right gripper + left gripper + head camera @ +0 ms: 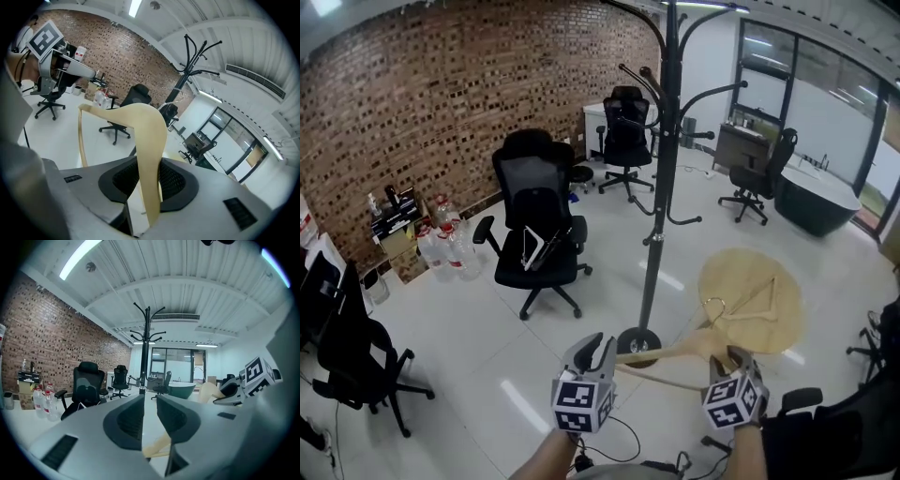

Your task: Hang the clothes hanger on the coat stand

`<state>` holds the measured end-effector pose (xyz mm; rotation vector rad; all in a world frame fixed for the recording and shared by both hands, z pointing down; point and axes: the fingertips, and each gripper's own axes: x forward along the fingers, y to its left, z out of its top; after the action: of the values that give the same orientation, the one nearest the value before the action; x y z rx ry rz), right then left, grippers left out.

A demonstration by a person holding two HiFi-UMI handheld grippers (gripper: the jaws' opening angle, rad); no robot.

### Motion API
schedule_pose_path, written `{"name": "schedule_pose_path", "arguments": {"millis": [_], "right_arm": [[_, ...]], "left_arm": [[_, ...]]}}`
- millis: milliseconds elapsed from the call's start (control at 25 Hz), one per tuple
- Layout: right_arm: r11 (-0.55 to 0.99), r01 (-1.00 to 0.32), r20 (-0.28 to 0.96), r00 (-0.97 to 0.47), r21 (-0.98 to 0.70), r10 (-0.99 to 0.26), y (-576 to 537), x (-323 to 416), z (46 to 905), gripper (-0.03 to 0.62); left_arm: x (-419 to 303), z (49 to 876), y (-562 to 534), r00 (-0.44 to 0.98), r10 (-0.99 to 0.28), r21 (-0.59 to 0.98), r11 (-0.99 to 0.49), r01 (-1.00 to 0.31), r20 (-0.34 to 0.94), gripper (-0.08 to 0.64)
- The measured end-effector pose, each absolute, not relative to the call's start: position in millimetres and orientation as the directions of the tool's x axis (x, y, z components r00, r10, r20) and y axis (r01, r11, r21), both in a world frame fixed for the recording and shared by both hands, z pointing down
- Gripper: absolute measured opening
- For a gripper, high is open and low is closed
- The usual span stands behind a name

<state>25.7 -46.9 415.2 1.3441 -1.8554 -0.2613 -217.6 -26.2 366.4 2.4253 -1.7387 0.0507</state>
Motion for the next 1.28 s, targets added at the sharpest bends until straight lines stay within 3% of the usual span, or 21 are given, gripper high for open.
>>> {"name": "schedule_pose_path", "arguments": {"millis": [160,320,1000,1280], "right_arm": [[0.431,-0.682,0.508,-0.102,0.59,-0.856,-56,-61,415,0.098],[0.441,-0.671,0.513,-0.105,0.596,-0.852,-91,-106,417,0.098],[0.477,-0.708,0.522,-0.178,0.521,-0.834,-385,-165,420,0.098],[0.438,-0.742,0.575,-0.087,0.508,-0.814,-472,-208,446,0.098]], "left_arm": [[-304,363,-30,0.303,-0.946,0.123,-0.289,-0.949,0.115,0.094],[-346,373,-58,0.291,-0.949,0.148,-0.272,-0.951,0.123,0.094],[-408,355,-326,0.169,-0.974,0.037,-0.165,-0.986,0.149,0.085],[-460,366,-426,0.246,-0.959,0.042,-0.242,-0.969,0.143,0.081]]}}
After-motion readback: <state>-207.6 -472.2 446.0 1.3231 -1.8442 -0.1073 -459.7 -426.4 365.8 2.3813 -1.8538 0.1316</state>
